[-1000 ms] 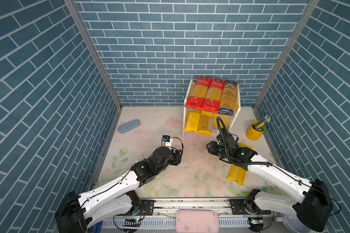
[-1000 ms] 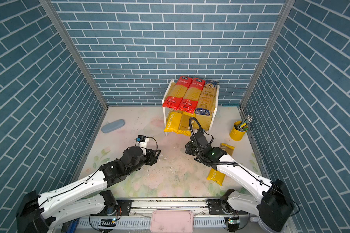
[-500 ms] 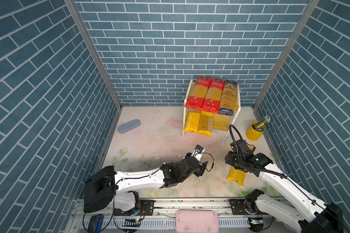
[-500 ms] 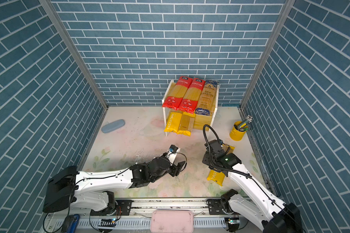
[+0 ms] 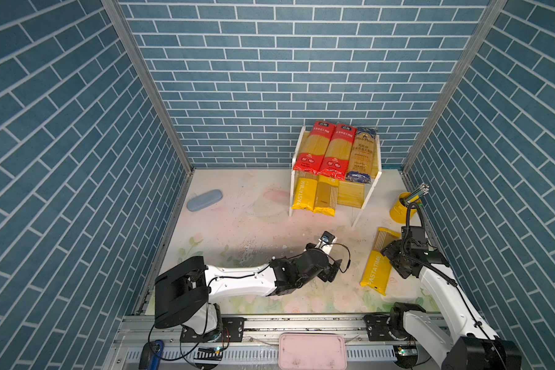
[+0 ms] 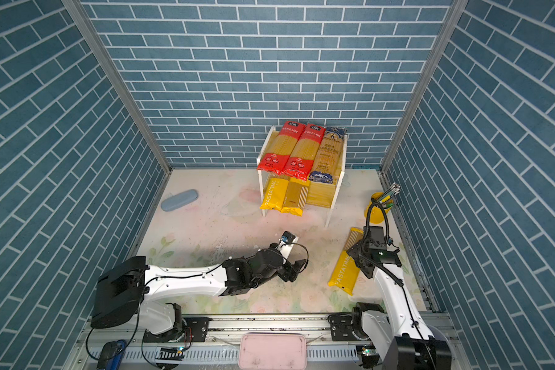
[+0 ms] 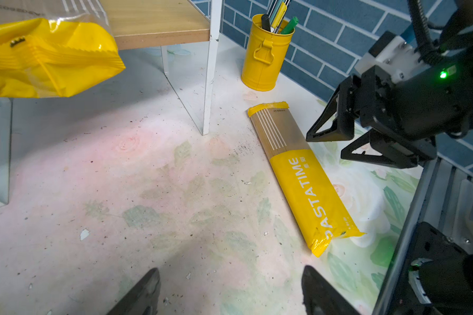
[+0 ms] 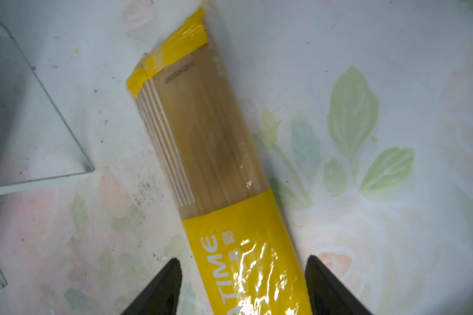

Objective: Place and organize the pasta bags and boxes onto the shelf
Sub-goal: 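Move the right gripper to the last PASTATIME pack while the left withdraws, then grasp the pack's end with the right gripper and swing it toward the shelf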

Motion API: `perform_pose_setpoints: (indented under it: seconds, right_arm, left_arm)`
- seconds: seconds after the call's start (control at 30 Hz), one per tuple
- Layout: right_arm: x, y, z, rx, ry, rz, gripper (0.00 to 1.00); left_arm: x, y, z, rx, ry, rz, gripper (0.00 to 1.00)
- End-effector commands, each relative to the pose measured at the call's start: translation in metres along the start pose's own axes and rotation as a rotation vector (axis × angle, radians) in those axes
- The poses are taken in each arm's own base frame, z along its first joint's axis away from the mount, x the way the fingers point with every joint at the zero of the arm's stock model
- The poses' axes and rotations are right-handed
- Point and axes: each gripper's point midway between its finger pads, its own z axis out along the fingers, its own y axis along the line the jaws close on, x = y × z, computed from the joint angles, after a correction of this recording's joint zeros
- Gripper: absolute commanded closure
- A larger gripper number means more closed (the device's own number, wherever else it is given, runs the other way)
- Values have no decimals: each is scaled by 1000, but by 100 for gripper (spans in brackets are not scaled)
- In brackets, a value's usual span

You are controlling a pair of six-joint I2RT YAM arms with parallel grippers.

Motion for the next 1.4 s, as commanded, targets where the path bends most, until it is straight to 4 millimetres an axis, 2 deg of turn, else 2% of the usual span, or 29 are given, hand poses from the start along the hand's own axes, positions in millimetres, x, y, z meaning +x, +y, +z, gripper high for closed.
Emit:
perform_pose_setpoints:
  seconds: [0.0,0.27,0.63,0.73,0.9,0.97,1.17,1.37]
  right_arm:
    - [-1,-5,9,-19,14,20,27]
    - [-4,-6,29,-44,28,38,30]
    - [21,4,56,-141,144,48,37]
    - [23,5,58,-151,156,43,43]
    - [18,17,48,-213,130,26,65]
    - [15,17,43,-207,113,21,71]
    - [10,30,31,-259,109,13,86]
    - [-2,49,3,-336,70,12,98]
  left_arm:
    - [0,3,-3,-6,-10,-23,15]
    - [-1,10,-2,11,1,-67,15]
    - [-3,6,0,42,-10,-82,15]
    - [-1,6,1,42,-10,-83,15]
    - [1,9,1,40,-10,-98,15]
    - [2,10,1,41,-10,-102,15]
    - [0,10,2,46,-14,-108,15]
    - [0,13,0,44,-14,-135,15]
